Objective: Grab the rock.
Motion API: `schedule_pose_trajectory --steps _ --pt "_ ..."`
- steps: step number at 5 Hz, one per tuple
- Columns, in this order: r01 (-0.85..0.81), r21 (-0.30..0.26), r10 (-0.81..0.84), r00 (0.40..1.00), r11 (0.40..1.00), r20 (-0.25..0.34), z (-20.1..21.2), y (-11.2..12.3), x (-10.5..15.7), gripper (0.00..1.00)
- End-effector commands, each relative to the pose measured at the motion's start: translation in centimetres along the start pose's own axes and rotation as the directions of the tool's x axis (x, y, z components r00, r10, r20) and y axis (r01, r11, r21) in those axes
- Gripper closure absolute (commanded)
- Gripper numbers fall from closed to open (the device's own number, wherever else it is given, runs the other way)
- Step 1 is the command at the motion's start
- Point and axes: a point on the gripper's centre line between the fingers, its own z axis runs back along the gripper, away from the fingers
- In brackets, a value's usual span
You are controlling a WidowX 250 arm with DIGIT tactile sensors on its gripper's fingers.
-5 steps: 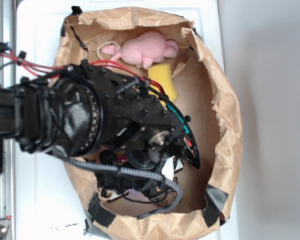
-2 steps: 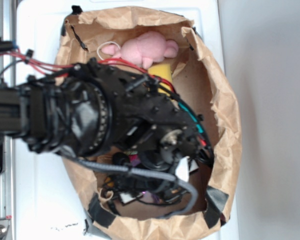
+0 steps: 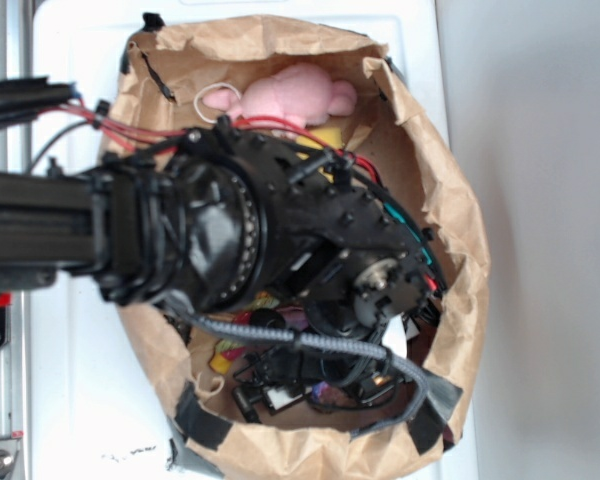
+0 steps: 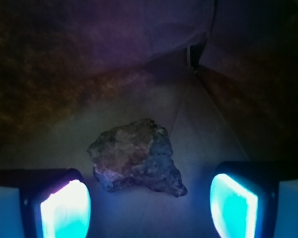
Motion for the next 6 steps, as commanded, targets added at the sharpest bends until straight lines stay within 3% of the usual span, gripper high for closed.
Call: schedule_pose_trajectory --steps 1,3,6 --pt "0.065 0.004 -0.065 0.998 0.998 0.009 -0.5 -0.9 2.3 0.00" --pt "0.109 -0.017 -0.109 0.994 0.994 0.015 -0.6 -3.0 2.5 0.00" --pt "0.089 -0.036 -0.088 0.996 0.995 0.027 -0.9 -2.6 3.3 0.00"
